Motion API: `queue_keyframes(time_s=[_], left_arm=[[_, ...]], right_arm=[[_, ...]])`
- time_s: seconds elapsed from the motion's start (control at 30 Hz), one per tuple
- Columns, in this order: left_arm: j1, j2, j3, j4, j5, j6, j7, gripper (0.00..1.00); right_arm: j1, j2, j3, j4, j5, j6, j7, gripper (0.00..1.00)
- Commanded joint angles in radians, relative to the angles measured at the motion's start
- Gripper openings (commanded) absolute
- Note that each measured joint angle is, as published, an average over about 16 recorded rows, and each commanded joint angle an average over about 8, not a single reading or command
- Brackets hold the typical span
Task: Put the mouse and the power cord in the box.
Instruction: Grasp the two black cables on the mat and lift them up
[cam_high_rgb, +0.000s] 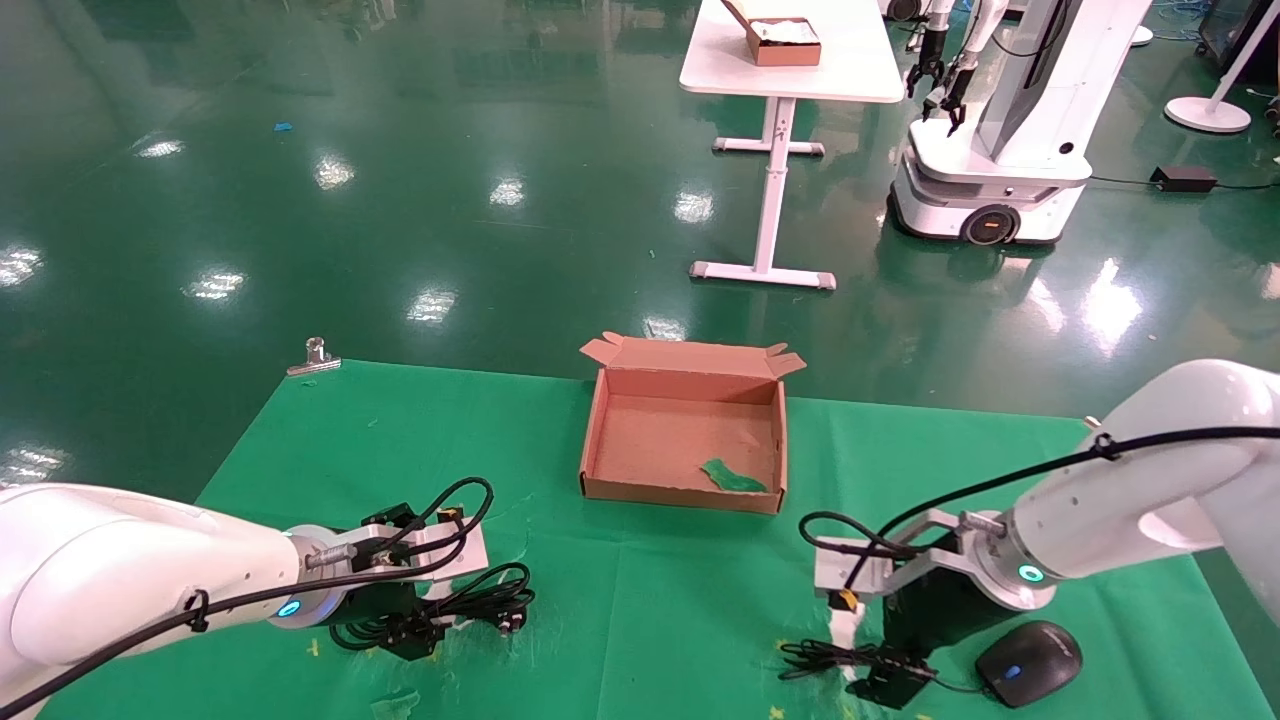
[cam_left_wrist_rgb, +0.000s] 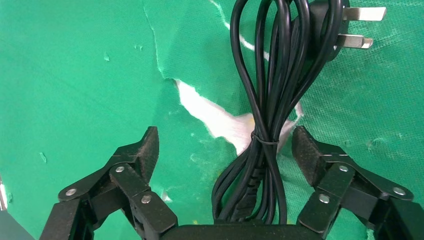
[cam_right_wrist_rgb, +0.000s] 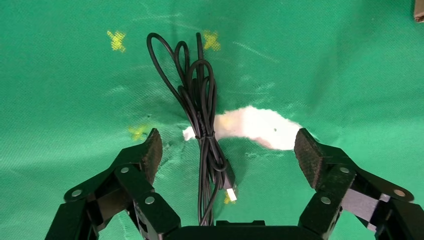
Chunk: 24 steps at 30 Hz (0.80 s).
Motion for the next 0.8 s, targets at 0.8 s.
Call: queue_keyframes(time_s=[0.8], left_arm=[[0.0, 0.0, 0.0, 0.0, -0.001, 0.0, 0.0, 0.0]], right_arm=[[-0.007, 0.012, 0.002, 0.031, 0.004, -0.011, 0.01, 0.0]])
